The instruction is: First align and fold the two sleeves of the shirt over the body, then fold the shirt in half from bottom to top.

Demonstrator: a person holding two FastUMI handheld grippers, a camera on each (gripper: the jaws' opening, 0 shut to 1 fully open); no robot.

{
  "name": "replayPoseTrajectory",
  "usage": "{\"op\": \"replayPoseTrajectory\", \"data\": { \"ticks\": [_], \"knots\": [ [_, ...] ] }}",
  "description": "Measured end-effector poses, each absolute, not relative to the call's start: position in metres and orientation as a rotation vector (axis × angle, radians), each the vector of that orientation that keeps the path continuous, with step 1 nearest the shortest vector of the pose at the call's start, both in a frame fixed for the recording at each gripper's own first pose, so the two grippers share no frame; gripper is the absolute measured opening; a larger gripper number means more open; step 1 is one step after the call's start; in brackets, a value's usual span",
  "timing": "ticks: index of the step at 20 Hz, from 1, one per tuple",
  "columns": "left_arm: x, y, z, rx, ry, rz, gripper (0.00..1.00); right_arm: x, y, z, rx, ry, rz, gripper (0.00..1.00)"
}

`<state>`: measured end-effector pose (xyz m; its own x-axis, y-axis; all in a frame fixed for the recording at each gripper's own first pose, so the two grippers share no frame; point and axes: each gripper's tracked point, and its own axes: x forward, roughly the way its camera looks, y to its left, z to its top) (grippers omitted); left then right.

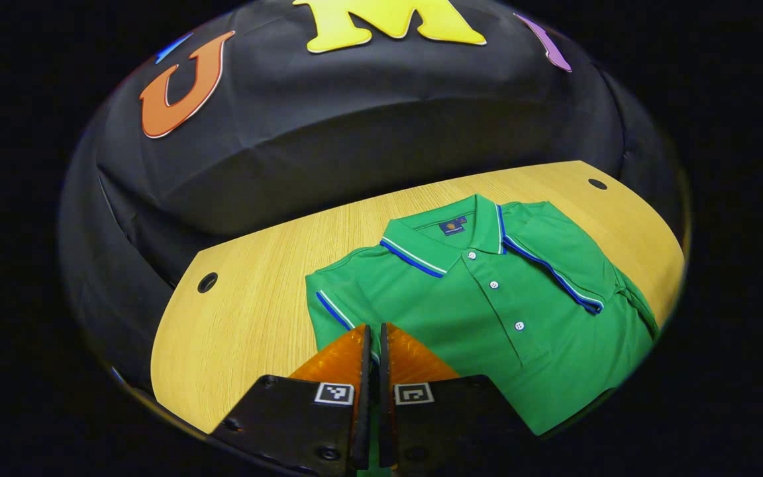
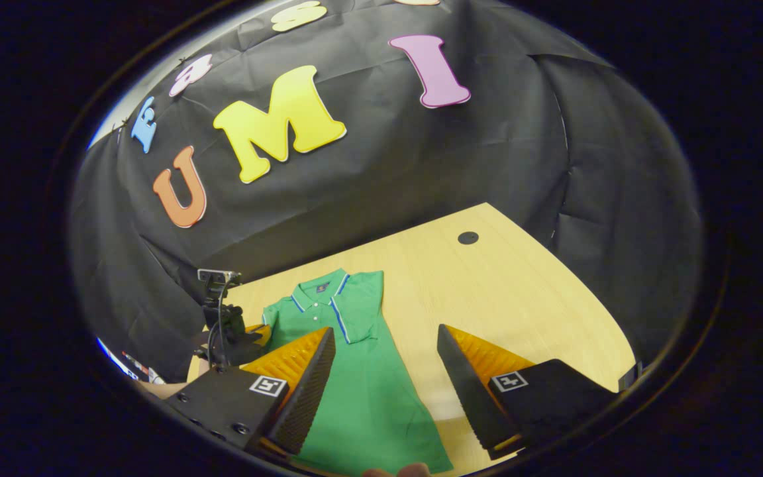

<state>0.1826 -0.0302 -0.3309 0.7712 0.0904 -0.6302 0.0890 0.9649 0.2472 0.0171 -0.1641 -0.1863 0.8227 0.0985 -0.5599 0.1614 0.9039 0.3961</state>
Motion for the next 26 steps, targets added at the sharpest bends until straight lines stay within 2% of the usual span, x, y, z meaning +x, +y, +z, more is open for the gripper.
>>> {"op": "replayPoseTrajectory", "data": {
  "ticks": [3, 5, 6, 7, 8, 10, 13, 14, 15, 18, 20, 26],
  "knots": [
    [0.181, -0.045, -0.329, 0.263, 0.683, -0.035, 0.20, 0.020, -0.163, -0.186, 0.443, 0.608, -0.011, 0.88],
    [0.178, -0.049, -0.321, 0.276, 0.668, -0.039, 0.41, 0.022, -0.163, -0.184, 0.433, 0.603, 0.005, 0.89],
    [0.177, -0.051, -0.319, 0.277, 0.662, -0.035, 0.56, 0.023, -0.161, -0.184, 0.427, 0.601, 0.016, 0.96],
    [0.175, -0.052, -0.316, 0.266, 0.649, -0.029, 0.71, 0.023, -0.159, -0.181, 0.417, 0.595, 0.027, 0.96],
    [0.169, -0.051, -0.308, 0.245, 0.638, -0.021, 0.82, 0.023, -0.157, -0.179, 0.401, 0.585, 0.036, 0.96],
    [0.154, -0.051, -0.291, 0.191, 0.610, -0.009, 0.90, 0.019, -0.152, -0.174, 0.359, 0.566, 0.048, 0.96],
    [0.123, -0.040, -0.253, 0.151, 0.540, 0.010, 0.91, 0.009, -0.132, -0.166, 0.301, 0.533, 0.078, 0.96],
    [0.110, -0.038, -0.239, 0.134, 0.516, 0.010, 0.91, 0.004, -0.123, -0.161, 0.275, 0.520, 0.087, 0.90],
    [0.096, -0.035, -0.224, 0.123, 0.492, 0.013, 0.91, -0.002, -0.115, -0.156, 0.252, 0.508, 0.094, 0.97],
    [0.055, -0.022, -0.183, 0.110, 0.413, 0.018, 1.00, -0.024, -0.091, -0.142, 0.196, 0.473, 0.121, 0.98],
    [0.020, -0.015, -0.163, 0.086, 0.386, 0.015, 1.00, -0.043, -0.080, -0.133, 0.176, 0.455, 0.131, 0.98],
    [-0.074, 0.004, -0.151, 0.022, 0.396, -0.015, 0.99, -0.098, -0.088, -0.143, 0.125, 0.478, 0.103, 0.98]
  ]
}}
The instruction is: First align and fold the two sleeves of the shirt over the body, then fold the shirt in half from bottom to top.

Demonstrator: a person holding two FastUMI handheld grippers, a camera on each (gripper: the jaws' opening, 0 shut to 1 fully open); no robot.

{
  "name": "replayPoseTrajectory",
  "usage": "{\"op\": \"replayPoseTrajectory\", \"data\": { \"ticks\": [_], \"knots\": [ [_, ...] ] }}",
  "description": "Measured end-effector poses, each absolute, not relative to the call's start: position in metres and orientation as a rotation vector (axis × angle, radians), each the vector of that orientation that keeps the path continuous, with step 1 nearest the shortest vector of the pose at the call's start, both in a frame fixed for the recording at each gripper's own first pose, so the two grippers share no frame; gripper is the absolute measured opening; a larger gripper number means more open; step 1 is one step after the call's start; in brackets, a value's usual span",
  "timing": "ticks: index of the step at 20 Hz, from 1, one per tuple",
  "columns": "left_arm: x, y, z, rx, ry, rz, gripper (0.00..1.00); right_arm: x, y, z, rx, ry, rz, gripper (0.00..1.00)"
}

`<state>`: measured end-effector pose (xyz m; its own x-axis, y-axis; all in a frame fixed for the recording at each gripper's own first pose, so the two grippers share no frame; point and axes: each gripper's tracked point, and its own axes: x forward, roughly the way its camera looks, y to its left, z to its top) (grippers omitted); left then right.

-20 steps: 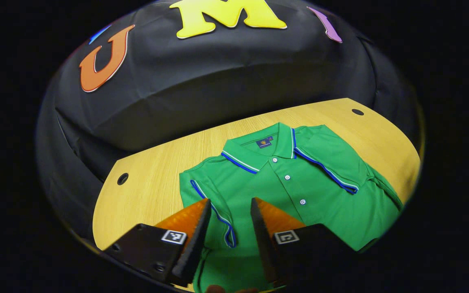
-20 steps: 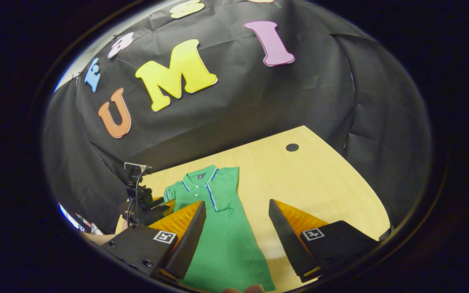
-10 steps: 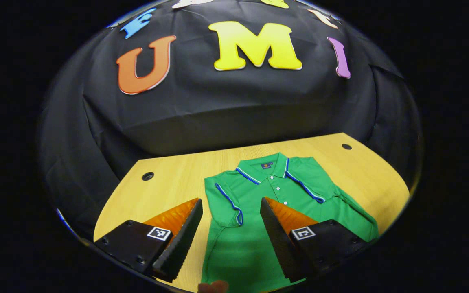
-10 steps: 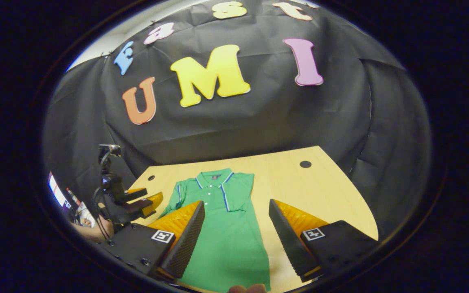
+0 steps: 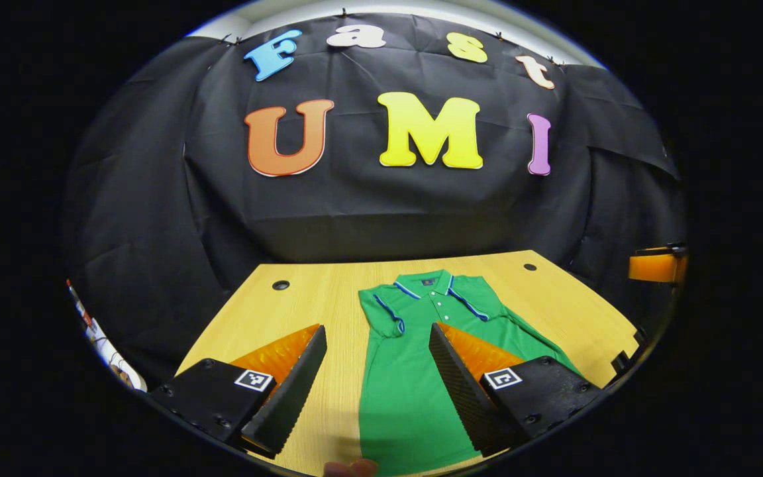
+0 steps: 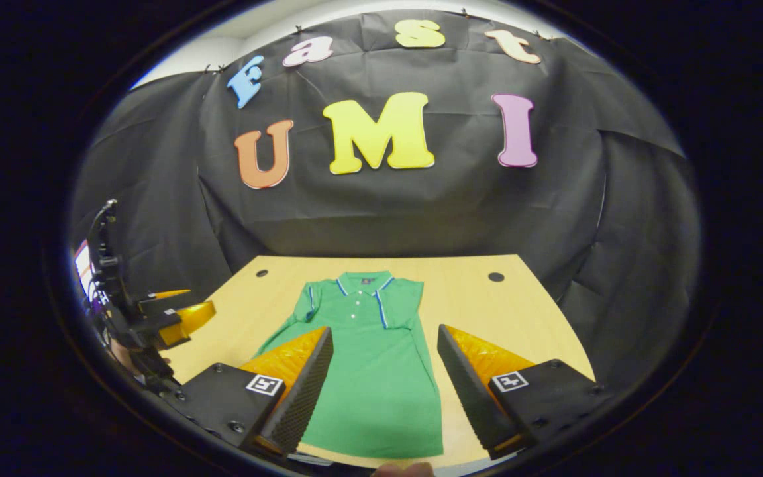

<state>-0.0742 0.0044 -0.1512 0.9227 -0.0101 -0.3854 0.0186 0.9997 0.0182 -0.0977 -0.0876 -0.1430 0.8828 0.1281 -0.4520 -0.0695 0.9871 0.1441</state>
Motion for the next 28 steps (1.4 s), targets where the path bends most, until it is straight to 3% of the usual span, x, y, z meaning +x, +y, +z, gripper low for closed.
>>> {"op": "replayPoseTrajectory", "data": {
  "ticks": [4, 10, 17, 24, 25, 26, 27, 28],
  "knots": [
    [-0.130, 0.009, -0.187, -0.054, 0.513, -0.069, 1.00, -0.133, -0.109, -0.181, 0.118, 0.568, 0.090, 0.98],
    [-0.190, -0.004, -0.277, -0.246, 0.790, -0.166, 1.00, -0.180, -0.129, -0.287, 0.074, 0.825, 0.092, 0.98],
    [-0.217, -0.010, -0.347, -0.321, 1.011, -0.153, 1.00, -0.196, -0.142, -0.369, 0.051, 0.984, 0.033, 0.98],
    [-0.215, -0.029, -0.354, -0.263, 1.033, -0.202, 1.00, -0.189, -0.134, -0.402, 0.051, 1.013, -0.005, 1.00],
    [-0.214, -0.031, -0.355, -0.263, 1.032, -0.198, 1.00, -0.191, -0.132, -0.401, 0.040, 1.022, 0.003, 0.94],
    [-0.213, -0.035, -0.355, -0.268, 1.030, -0.197, 0.99, -0.189, -0.127, -0.404, 0.046, 1.009, 0.010, 0.99],
    [-0.214, -0.042, -0.356, -0.277, 1.031, -0.208, 0.99, -0.188, -0.123, -0.401, 0.046, 0.994, 0.019, 0.98],
    [-0.215, -0.047, -0.356, -0.284, 1.030, -0.211, 0.85, -0.188, -0.118, -0.401, 0.032, 0.988, 0.032, 0.86]
  ]
}}
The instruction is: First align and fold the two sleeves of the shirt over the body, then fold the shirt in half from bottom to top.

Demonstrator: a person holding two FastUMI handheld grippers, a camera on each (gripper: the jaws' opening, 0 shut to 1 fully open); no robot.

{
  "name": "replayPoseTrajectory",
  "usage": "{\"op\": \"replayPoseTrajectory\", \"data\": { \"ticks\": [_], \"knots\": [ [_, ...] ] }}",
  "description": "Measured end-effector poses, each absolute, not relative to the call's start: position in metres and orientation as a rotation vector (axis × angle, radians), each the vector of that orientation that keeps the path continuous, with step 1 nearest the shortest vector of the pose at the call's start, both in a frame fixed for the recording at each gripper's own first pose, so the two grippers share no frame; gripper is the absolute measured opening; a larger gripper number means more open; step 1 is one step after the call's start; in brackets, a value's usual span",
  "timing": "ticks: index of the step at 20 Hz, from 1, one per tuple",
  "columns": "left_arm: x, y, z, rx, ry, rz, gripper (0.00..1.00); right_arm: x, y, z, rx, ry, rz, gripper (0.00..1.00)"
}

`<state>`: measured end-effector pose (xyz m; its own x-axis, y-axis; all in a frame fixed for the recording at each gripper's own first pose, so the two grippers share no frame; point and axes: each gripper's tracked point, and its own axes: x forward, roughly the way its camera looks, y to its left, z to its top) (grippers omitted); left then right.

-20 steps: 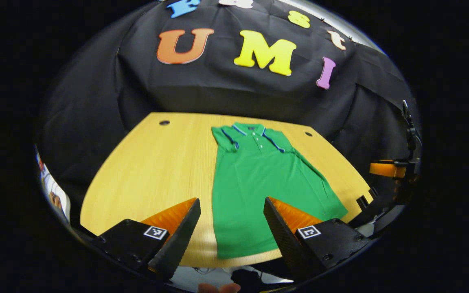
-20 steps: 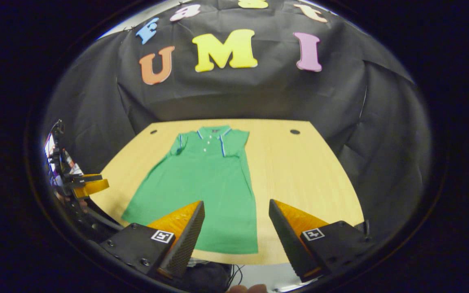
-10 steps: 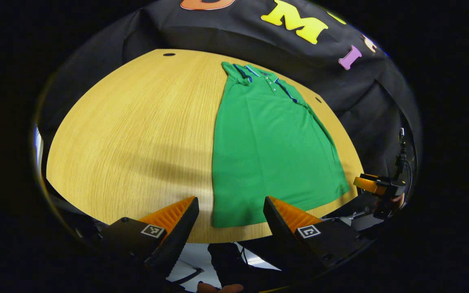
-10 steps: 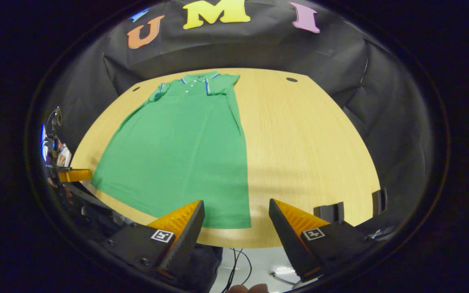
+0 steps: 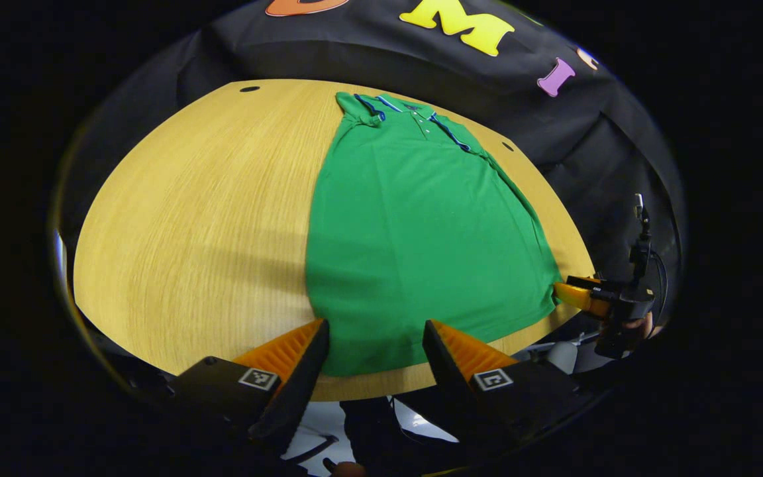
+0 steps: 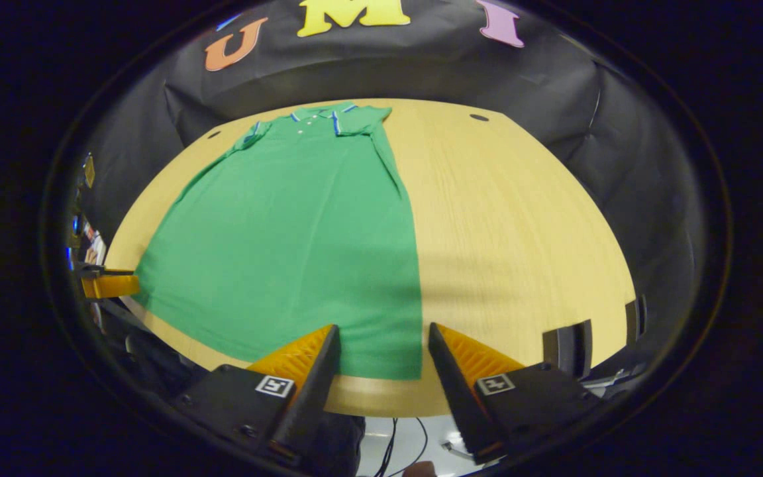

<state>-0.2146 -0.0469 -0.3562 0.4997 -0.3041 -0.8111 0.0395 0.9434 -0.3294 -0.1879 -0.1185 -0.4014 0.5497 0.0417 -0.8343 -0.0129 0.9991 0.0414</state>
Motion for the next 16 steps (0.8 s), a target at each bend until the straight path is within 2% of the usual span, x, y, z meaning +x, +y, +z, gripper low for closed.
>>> {"op": "replayPoseTrajectory", "data": {
  "ticks": [1, 2, 3, 5, 6, 7, 8, 10, 16],
  "knots": [
    [-0.213, -0.049, -0.359, -0.282, 1.029, -0.211, 0.83, -0.188, -0.113, -0.402, 0.026, 0.983, 0.045, 0.74],
    [-0.213, -0.046, -0.360, -0.279, 1.028, -0.198, 0.77, -0.188, -0.113, -0.401, 0.023, 0.987, 0.051, 0.64],
    [-0.211, -0.043, -0.362, -0.280, 1.028, -0.174, 0.61, -0.189, -0.109, -0.402, 0.025, 0.992, 0.057, 0.55],
    [-0.210, -0.035, -0.364, -0.313, 1.031, -0.141, 0.24, -0.188, -0.110, -0.401, 0.028, 1.005, 0.061, 0.17],
    [-0.210, -0.035, -0.363, -0.340, 1.035, -0.145, 0.16, -0.186, -0.110, -0.400, 0.047, 1.010, 0.067, 0.20],
    [-0.210, -0.035, -0.364, -0.362, 1.043, -0.142, 0.14, -0.187, -0.110, -0.399, 0.072, 1.024, 0.058, 0.16],
    [-0.210, -0.034, -0.364, -0.375, 1.048, -0.141, 0.09, -0.186, -0.111, -0.398, 0.090, 1.033, 0.059, 0.00],
    [-0.209, -0.034, -0.358, -0.389, 1.042, -0.150, 0.04, -0.186, -0.111, -0.396, 0.132, 1.051, 0.057, 0.01],
    [-0.190, -0.026, -0.323, -0.389, 0.957, -0.174, 0.03, -0.169, -0.109, -0.350, 0.255, 1.011, 0.061, 0.01]
  ]
}}
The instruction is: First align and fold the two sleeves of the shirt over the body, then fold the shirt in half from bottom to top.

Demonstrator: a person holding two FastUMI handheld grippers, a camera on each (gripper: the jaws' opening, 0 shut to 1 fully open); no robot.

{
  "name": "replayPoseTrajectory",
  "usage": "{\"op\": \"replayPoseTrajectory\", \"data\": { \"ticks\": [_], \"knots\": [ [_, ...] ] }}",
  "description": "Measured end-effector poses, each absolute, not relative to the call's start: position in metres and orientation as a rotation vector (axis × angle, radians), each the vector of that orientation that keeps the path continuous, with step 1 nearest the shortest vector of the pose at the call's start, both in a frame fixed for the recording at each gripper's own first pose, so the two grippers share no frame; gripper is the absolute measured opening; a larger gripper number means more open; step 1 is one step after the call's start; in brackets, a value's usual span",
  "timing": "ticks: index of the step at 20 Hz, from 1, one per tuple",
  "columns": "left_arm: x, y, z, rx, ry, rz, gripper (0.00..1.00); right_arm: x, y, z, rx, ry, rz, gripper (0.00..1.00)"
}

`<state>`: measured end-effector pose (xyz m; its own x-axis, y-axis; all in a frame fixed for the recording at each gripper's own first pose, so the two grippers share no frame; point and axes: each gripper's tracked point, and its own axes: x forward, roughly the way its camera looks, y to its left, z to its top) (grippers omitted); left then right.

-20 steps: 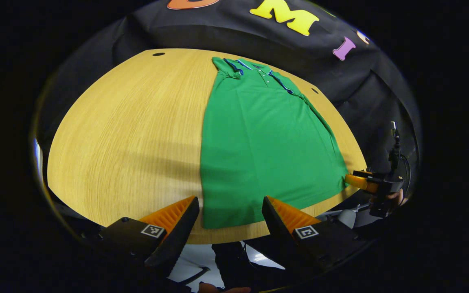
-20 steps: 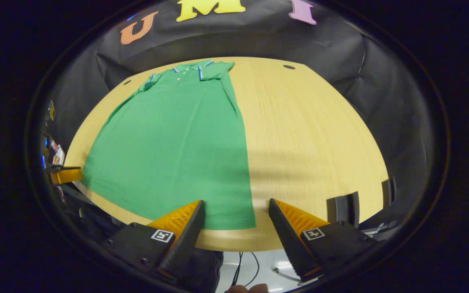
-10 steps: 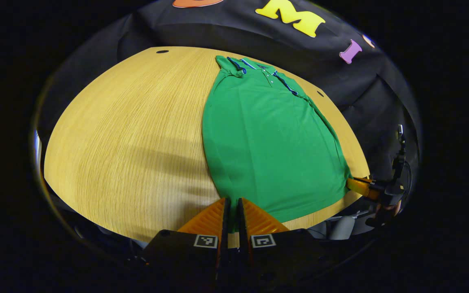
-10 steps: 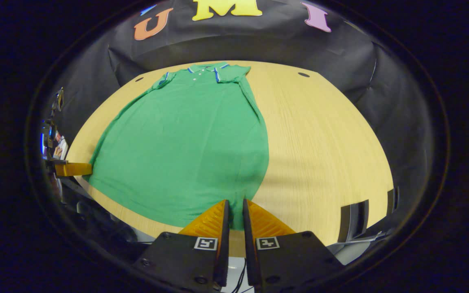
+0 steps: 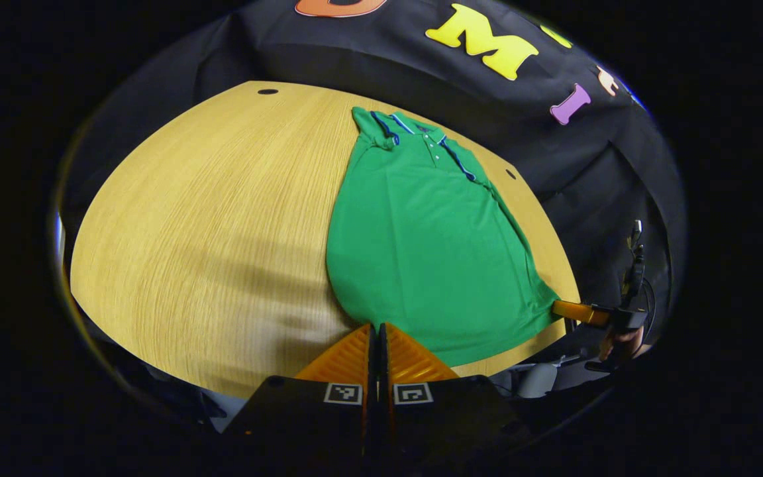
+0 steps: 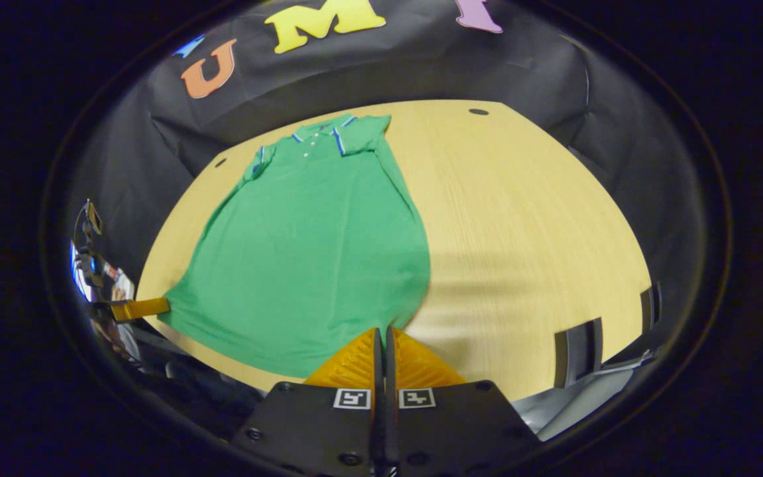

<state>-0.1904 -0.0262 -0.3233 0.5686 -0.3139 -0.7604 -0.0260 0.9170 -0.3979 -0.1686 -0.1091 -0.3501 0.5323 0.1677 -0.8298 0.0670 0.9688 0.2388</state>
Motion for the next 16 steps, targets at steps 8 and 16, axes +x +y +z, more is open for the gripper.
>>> {"op": "replayPoseTrajectory", "data": {
  "ticks": [8, 16],
  "knots": [
    [-0.141, -0.016, -0.254, -0.354, 0.811, -0.212, 0.03, -0.109, -0.105, -0.263, 0.371, 0.884, 0.079, 0.01],
    [-0.066, 0.003, -0.189, -0.341, 0.709, -0.222, 0.03, -0.019, -0.099, -0.172, 0.349, 0.777, 0.153, 0.01]
  ]
}}
